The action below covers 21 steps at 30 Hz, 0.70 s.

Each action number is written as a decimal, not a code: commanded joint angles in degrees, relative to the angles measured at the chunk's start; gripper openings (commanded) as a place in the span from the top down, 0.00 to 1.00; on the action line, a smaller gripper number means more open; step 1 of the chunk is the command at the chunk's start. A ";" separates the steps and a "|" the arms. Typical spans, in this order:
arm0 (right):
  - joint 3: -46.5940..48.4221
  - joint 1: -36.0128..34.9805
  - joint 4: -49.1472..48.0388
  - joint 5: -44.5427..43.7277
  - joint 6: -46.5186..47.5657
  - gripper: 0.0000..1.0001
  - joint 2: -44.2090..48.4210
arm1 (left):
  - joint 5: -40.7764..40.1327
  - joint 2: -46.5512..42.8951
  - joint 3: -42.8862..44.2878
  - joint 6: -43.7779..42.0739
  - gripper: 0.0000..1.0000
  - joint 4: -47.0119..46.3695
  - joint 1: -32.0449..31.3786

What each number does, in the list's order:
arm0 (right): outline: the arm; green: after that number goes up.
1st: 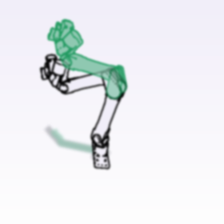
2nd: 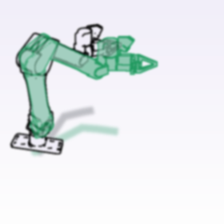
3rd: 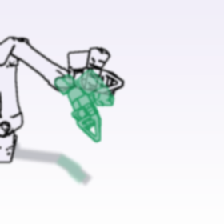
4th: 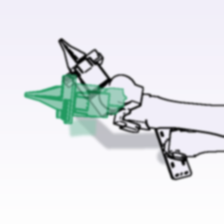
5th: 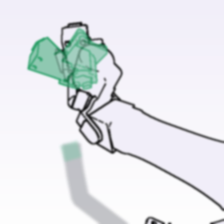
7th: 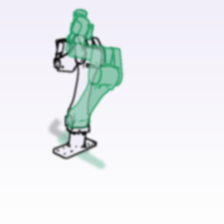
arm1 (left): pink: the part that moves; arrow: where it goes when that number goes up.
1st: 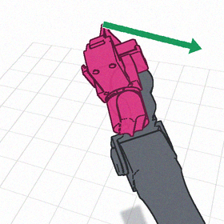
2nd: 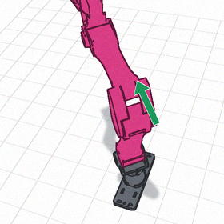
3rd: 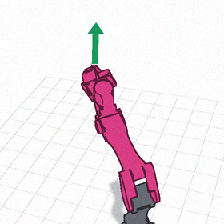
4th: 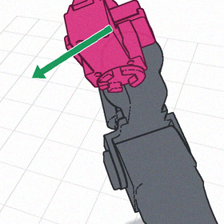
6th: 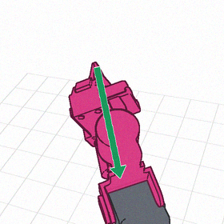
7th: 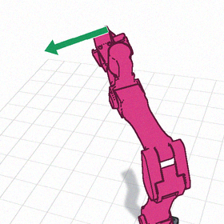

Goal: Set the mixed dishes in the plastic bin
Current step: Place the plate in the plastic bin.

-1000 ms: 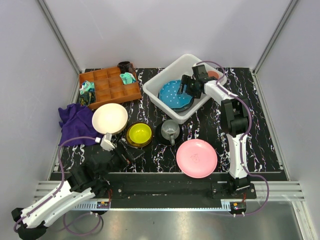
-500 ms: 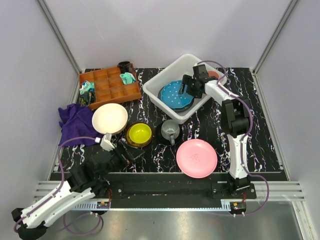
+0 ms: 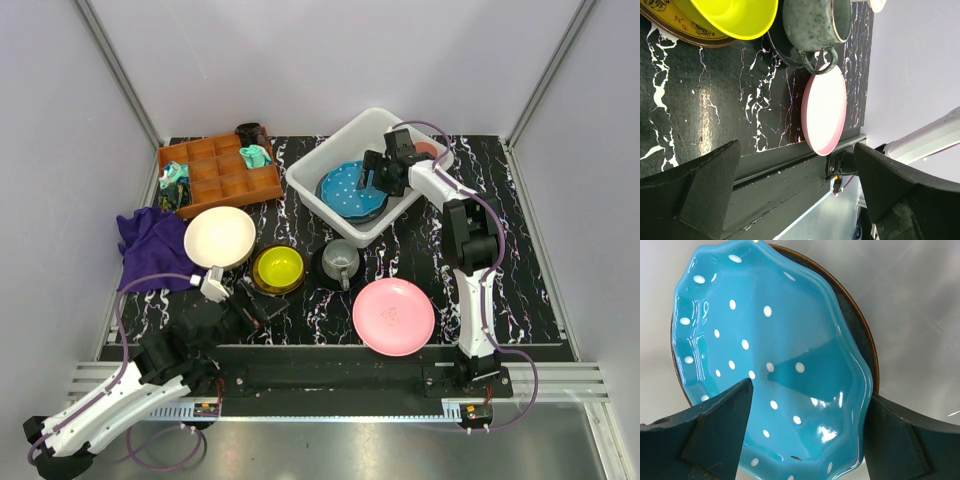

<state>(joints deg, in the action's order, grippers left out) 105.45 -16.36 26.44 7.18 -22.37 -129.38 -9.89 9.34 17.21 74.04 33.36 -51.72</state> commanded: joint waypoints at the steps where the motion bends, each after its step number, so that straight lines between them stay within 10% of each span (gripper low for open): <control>1: 1.69 -0.43 2.22 -1.02 1.80 0.11 2.82 | -0.39 -0.56 -0.34 0.40 0.01 -1.64 -0.22; 21: 3.01 -0.34 1.60 0.11 -0.13 0.11 7.48 | -0.57 -0.29 -0.16 0.40 0.01 -1.72 -0.22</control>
<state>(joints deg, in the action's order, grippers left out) 105.47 -16.36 29.89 6.50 -22.31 -127.20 -9.89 9.34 17.21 74.06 33.36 -51.72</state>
